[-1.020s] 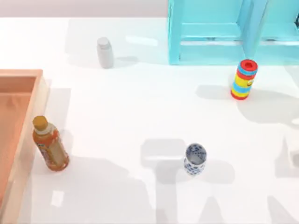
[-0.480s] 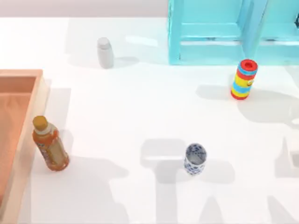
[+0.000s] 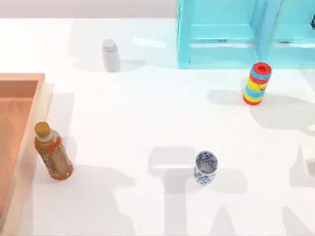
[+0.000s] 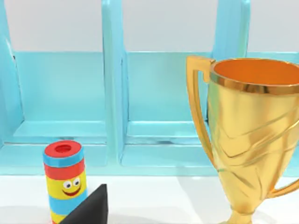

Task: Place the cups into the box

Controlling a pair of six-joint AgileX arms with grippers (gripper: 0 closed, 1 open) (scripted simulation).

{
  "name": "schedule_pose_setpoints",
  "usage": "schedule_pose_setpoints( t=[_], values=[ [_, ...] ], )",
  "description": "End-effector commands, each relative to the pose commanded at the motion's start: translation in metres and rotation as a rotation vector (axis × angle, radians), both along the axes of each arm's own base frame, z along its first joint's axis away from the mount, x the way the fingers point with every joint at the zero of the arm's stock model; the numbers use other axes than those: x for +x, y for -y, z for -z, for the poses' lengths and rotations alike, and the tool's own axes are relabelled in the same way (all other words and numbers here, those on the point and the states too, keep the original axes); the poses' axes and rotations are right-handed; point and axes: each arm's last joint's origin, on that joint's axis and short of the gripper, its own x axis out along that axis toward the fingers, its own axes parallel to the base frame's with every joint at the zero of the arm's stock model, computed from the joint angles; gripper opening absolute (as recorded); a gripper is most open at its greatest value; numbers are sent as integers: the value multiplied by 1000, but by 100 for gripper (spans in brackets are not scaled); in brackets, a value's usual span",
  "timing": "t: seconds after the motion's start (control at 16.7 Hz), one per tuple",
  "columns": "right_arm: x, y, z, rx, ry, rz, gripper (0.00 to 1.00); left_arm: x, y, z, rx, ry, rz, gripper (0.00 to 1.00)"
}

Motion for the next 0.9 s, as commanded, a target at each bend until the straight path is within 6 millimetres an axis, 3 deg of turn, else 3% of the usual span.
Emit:
schedule_pose_setpoints(
  t=[0.36,0.9],
  values=[
    [0,0,0,0,0,0,100,0,0,0,0,0,0,98],
    [0,0,0,0,0,0,100,0,0,0,0,1,1,100]
  ],
)
